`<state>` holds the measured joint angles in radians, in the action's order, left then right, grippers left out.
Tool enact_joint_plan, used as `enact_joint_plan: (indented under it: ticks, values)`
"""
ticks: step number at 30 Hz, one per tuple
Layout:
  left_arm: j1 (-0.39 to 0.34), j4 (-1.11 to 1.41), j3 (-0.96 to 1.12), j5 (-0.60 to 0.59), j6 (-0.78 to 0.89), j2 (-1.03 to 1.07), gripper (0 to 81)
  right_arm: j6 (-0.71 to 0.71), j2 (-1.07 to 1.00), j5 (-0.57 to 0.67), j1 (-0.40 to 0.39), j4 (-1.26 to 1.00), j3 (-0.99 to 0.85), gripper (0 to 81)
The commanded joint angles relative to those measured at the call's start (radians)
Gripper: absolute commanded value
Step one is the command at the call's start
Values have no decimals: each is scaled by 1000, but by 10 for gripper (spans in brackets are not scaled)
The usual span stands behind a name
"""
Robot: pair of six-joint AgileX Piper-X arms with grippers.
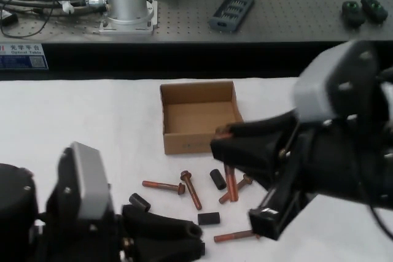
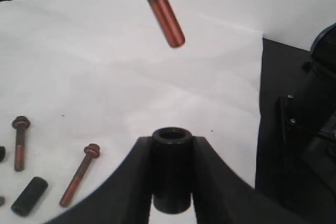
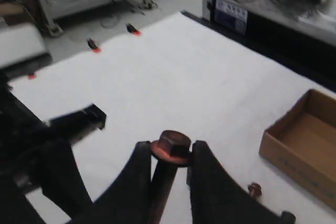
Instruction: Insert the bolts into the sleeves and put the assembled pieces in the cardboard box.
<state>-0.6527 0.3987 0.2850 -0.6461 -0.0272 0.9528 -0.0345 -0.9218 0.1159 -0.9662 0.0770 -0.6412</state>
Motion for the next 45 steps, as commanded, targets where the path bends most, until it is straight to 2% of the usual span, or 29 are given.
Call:
enact_joint_plan:
  ticks: [1, 5, 10, 15, 21, 35, 45]
  values:
    - [-43, 155, 2, -21, 4, 48, 7, 14, 31, 40, 0, -31, -2, 31]
    - [-76, 268, 5, -21, 20, 103, 7, 14, 55, 105, 0, -33, -2, 31]
    - [-81, 412, 6, -21, 95, 146, 7, 14, 79, 108, 0, -37, 9, 31]
    - [-81, 490, 6, -34, 130, 150, 7, -48, 164, 78, -3, -200, 110, 31]
    - [-81, 494, 6, -49, 133, 150, 7, -68, 192, 105, -3, -386, 238, 31]
    - [-81, 494, 6, -49, 136, 150, 7, -79, 52, 172, -3, -507, 240, 31]
    - [-81, 497, 6, -49, 139, 150, 7, -36, 44, 172, -3, -508, 240, 31]
